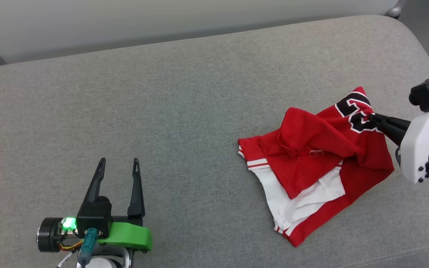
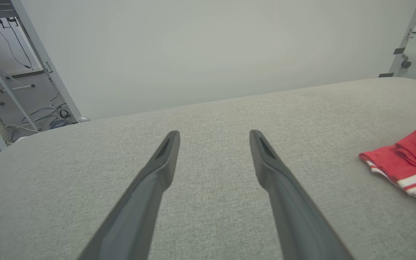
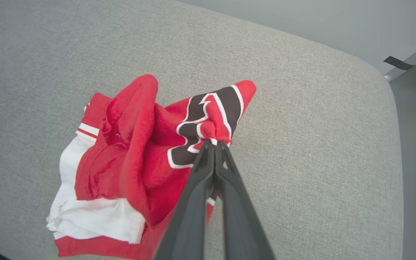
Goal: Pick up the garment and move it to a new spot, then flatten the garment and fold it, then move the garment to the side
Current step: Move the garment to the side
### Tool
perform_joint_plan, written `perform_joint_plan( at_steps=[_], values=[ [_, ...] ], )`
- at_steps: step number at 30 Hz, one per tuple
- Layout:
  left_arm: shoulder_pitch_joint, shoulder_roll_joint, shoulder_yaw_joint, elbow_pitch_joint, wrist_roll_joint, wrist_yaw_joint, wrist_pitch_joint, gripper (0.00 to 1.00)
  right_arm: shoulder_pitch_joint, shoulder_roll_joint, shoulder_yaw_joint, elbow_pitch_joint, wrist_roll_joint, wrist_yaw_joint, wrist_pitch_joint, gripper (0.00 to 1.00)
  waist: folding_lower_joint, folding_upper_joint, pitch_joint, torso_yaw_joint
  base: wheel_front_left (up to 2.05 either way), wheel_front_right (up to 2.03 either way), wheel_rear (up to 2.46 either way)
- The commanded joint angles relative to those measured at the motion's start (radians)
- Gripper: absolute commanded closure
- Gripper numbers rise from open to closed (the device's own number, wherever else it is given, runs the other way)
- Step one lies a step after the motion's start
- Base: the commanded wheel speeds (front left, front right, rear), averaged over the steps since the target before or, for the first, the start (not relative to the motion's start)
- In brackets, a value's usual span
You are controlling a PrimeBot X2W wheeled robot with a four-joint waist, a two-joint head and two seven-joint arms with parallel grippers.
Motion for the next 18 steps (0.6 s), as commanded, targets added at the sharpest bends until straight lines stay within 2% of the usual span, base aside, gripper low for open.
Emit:
perform_joint_plan(
  at_steps=[1, 12, 18],
  values=[
    [-0.023, 0.007, 0.001, -0.005, 0.013, 0.003, -0.006, 0.00, -0.026, -0.001, 0.001, 0.013, -0.009, -0.001, -0.014, 1.00, 0.0000, 0.0000, 0.044, -0.052, 0.00, 0.00, 0.00],
    [-0.100, 0.034, -0.017, -0.044, 0.038, 0.019, -0.006, 0.00, -0.162, -0.075, -0.040, 0.180, -0.022, -0.001, -0.097, 1.00, 0.0000, 0.0000, 0.192, -0.028, 0.00, 0.00, 0.00],
    [-0.146, 0.043, -0.033, -0.068, 0.042, 0.031, -0.006, 0.00, -0.236, -0.132, -0.070, 0.323, -0.032, -0.001, -0.138, 1.00, 0.0000, 0.0000, 0.285, -0.004, 0.00, 0.00, 0.00]
  ],
)
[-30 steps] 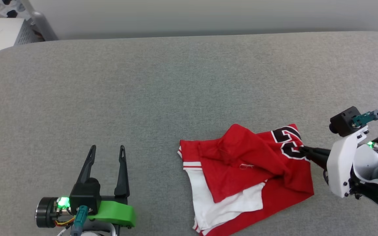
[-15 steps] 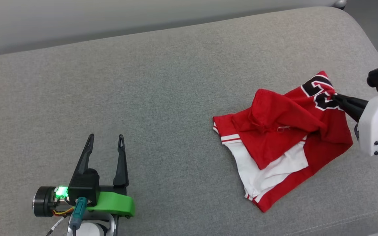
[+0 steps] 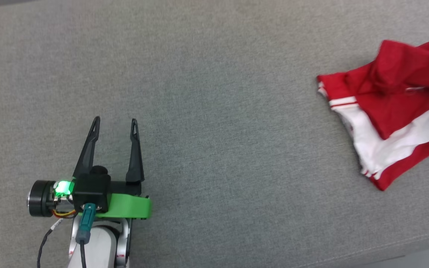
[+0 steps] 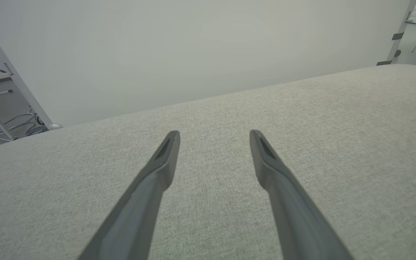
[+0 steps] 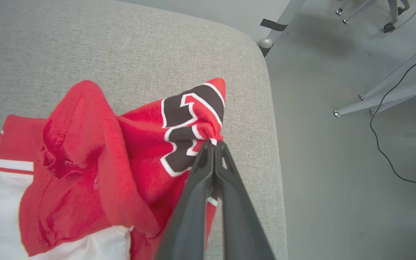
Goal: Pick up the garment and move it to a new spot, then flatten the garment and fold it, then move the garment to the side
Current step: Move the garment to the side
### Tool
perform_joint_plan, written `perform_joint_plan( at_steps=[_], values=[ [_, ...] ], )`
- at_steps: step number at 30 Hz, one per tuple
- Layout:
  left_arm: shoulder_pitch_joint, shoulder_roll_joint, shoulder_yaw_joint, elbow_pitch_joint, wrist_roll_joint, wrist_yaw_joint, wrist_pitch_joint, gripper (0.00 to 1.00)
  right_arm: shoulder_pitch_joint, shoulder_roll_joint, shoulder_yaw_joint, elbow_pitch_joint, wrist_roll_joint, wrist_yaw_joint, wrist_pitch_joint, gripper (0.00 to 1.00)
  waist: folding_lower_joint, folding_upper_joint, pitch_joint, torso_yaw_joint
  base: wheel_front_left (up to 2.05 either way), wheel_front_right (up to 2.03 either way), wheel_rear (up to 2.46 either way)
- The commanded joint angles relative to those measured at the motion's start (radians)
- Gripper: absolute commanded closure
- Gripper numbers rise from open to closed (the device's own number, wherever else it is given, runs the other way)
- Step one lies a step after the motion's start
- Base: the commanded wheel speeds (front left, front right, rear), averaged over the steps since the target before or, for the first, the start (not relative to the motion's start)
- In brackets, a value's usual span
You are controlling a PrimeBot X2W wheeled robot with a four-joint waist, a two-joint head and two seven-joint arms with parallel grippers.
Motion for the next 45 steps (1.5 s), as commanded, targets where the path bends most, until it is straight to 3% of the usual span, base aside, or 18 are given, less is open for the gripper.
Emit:
perform_joint_plan(
  at_steps=[1, 10, 25, 26, 27, 33, 39, 42, 45],
  values=[
    [-0.025, 0.006, -0.008, -0.008, 0.010, 0.009, -0.006, 0.00, -0.024, -0.015, -0.008, 0.030, -0.011, -0.001, -0.013, 1.00, -0.0002, -0.0001, 0.082, 0.029, 0.00, 0.00, 0.00],
    [-0.071, 0.017, -0.038, -0.047, 0.016, 0.037, -0.006, 0.00, -0.095, -0.073, -0.079, 0.270, 0.007, -0.001, -0.085, 1.00, -0.0002, -0.0001, 0.170, 0.061, 0.00, 0.00, 0.00],
    [-0.089, 0.042, -0.073, -0.083, 0.012, 0.083, -0.006, 0.00, -0.163, -0.089, -0.094, 0.561, 0.043, -0.001, -0.150, 1.00, -0.0002, -0.0001, 0.224, 0.090, 0.00, 0.00, 0.00],
    [-0.089, 0.043, -0.075, -0.081, 0.010, 0.086, -0.006, 0.00, -0.167, -0.085, -0.097, 0.574, 0.045, -0.001, -0.174, 0.44, -0.0002, -0.0001, 0.219, 0.089, 0.00, 0.00, 0.00],
    [-0.088, 0.044, -0.076, -0.079, 0.008, 0.089, -0.006, 0.00, -0.170, -0.081, -0.100, 0.585, 0.044, -0.001, -0.200, 0.00, -0.0002, -0.0001, 0.212, 0.089, 0.00, 0.00, 0.00],
    [-0.067, 0.046, -0.080, -0.066, -0.008, 0.103, -0.006, 0.00, -0.148, -0.049, -0.082, 0.596, 0.048, -0.001, -0.337, 0.00, -0.0002, -0.0001, 0.122, 0.090, 0.00, 0.00, 0.00],
    [-0.006, 0.051, -0.065, -0.055, -0.033, 0.112, -0.006, 0.00, -0.137, -0.031, -0.069, 0.533, -0.012, -0.001, -0.542, 0.00, -0.0002, -0.0001, 0.006, 0.081, 0.00, 0.00, 0.00],
    [0.036, 0.050, -0.051, -0.049, -0.049, 0.112, -0.006, 0.00, -0.128, -0.002, -0.149, 0.403, -0.089, -0.001, -0.563, 0.00, -0.0002, -0.0001, -0.058, 0.080, 0.00, 0.00, 0.00],
    [0.065, 0.048, -0.035, -0.043, -0.061, 0.111, -0.006, 0.00, -0.061, 0.066, -0.304, 0.232, -0.196, -0.001, -0.563, 0.00, -0.0002, -0.0001, -0.103, 0.079, 0.00, 0.00, 0.00]
  ],
)
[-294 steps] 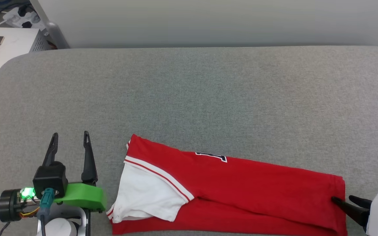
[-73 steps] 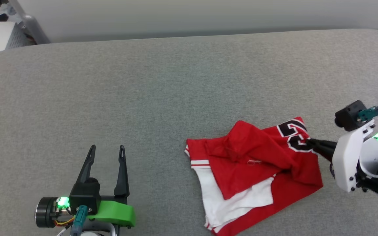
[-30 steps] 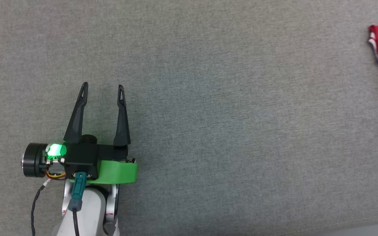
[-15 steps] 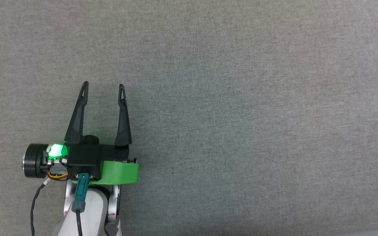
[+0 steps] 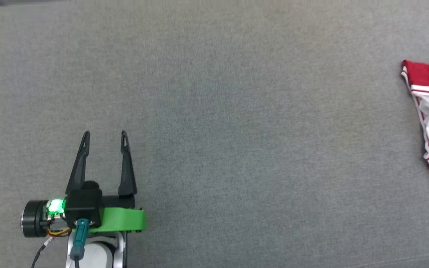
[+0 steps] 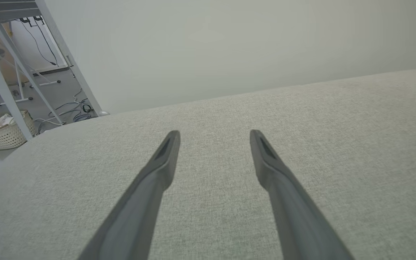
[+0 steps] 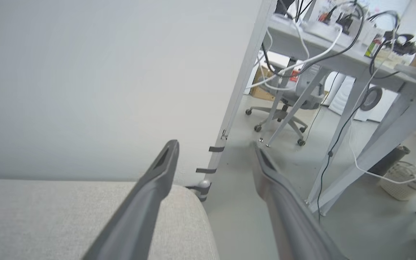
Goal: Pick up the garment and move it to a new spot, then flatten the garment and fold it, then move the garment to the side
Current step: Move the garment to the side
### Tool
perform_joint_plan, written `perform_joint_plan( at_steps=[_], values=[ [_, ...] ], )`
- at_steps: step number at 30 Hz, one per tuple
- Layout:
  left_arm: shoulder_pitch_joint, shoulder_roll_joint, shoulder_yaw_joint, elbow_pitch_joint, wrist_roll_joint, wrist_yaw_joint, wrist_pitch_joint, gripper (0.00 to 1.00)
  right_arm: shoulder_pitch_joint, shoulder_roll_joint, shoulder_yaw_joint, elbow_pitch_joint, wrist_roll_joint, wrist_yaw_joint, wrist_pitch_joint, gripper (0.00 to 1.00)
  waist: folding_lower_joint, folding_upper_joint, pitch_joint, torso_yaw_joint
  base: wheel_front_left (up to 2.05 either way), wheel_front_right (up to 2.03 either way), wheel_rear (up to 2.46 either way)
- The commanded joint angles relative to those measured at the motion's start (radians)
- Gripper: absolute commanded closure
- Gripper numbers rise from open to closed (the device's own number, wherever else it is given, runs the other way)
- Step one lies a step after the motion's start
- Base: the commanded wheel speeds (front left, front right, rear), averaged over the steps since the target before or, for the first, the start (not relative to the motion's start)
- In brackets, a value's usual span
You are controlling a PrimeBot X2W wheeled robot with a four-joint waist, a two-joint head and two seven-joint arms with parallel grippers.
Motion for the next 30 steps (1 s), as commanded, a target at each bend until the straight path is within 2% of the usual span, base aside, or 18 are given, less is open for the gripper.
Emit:
perform_joint_plan(
  at_steps=[1, 6, 9, 13, 21, 30],
  values=[
    [0.016, 0.003, 0.011, 0.004, -0.011, 0.005, -0.006, 0.00, 0.070, 0.064, -0.053, -0.076, -0.061, -0.001, -0.007, 0.00, 0.0001, 0.0000, -0.089, -0.006, 0.00, 0.00, 0.00],
    [0.051, -0.007, 0.029, 0.022, -0.024, -0.009, -0.006, 0.00, 0.285, 0.279, -0.236, -0.374, -0.243, -0.001, -0.008, 0.00, 0.0001, 0.0000, -0.150, 0.007, 0.00, 0.00, 0.00],
    [0.065, -0.012, 0.038, 0.033, -0.027, -0.020, -0.006, 0.00, 0.408, 0.395, -0.264, -0.525, -0.321, -0.001, -0.008, 0.00, 0.0001, 0.0000, -0.179, 0.019, 0.00, 0.00, 0.00],
    [0.077, -0.019, 0.050, 0.051, -0.028, -0.033, -0.006, 0.00, 0.541, 0.492, -0.238, -0.647, -0.391, -0.001, -0.008, 0.00, 0.0001, 0.0000, -0.212, 0.034, 0.00, 0.00, 0.00],
    [0.095, -0.036, 0.048, 0.083, -0.018, -0.060, -0.006, 0.00, 0.750, 0.640, -0.219, -0.688, -0.452, -0.001, -0.008, 0.00, 0.0001, 0.0000, -0.266, 0.061, 0.00, 0.00, 0.00],
    [0.116, -0.045, 0.042, 0.109, -0.014, -0.092, -0.006, 0.00, 0.906, 0.729, -0.235, -0.692, -0.476, -0.001, -0.008, 0.00, 0.0001, 0.0000, -0.311, 0.074, 0.00, 0.00, 0.00]
  ],
)
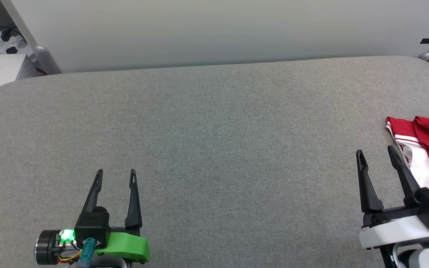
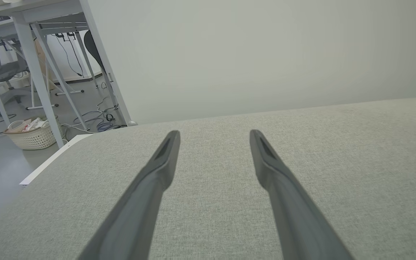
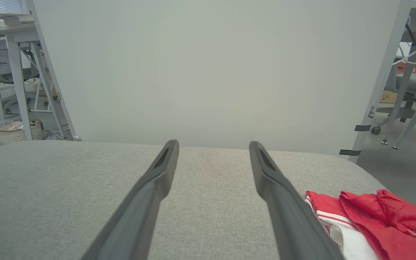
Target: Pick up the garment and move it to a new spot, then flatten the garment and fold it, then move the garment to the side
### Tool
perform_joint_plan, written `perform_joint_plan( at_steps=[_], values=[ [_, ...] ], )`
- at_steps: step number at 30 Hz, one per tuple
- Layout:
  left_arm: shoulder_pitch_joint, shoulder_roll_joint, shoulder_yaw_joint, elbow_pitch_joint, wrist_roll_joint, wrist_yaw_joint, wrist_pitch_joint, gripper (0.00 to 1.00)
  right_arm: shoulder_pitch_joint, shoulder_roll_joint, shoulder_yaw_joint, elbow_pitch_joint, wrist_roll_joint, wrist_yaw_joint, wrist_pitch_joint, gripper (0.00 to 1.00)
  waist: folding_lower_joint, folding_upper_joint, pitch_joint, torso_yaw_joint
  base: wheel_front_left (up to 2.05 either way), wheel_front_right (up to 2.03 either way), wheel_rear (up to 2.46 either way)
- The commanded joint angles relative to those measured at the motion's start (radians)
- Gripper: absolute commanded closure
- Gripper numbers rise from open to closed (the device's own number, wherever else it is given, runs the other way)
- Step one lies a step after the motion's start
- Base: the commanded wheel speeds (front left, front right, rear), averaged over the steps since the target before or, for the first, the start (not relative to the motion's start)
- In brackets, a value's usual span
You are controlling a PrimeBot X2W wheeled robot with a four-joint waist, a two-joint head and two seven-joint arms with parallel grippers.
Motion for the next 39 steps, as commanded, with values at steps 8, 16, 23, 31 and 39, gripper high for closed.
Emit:
perform_joint_plan(
  at_steps=[8, 16, 23, 31, 39],
  values=[
    [0.040, -0.005, 0.005, 0.009, 0.000, -0.030, -0.006, 0.00, 0.084, 0.021, -0.015, -0.015, -0.028, -0.001, -0.002, 0.00, 0.0001, 0.0000, -0.036, 0.021, 0.00, 0.00, 0.00],
    [0.055, -0.014, 0.020, 0.009, -0.007, -0.050, -0.006, 0.00, 0.118, 0.033, -0.021, -0.035, -0.038, -0.001, -0.002, 0.00, 0.0001, 0.0000, -0.037, 0.030, 0.00, 0.00, 0.00],
    [0.058, -0.022, 0.033, 0.010, -0.004, -0.065, -0.006, 0.00, 0.120, 0.034, -0.018, -0.042, -0.047, -0.001, -0.002, 0.00, 0.0001, 0.0000, -0.034, 0.031, 0.00, 0.00, 0.00],
    [0.045, -0.021, 0.029, 0.011, 0.001, -0.062, 0.005, 1.00, 0.109, 0.029, -0.019, -0.035, -0.046, 0.000, 0.004, 1.00, 0.0001, 0.0000, -0.035, 0.031, 0.00, 0.00, 0.00],
    [0.039, -0.024, 0.034, 0.009, 0.004, -0.066, 0.021, 1.00, 0.102, 0.033, -0.019, -0.030, -0.053, 0.000, 0.020, 1.00, 0.0001, 0.0000, -0.037, 0.029, 0.00, 0.00, 0.00]
  ],
)
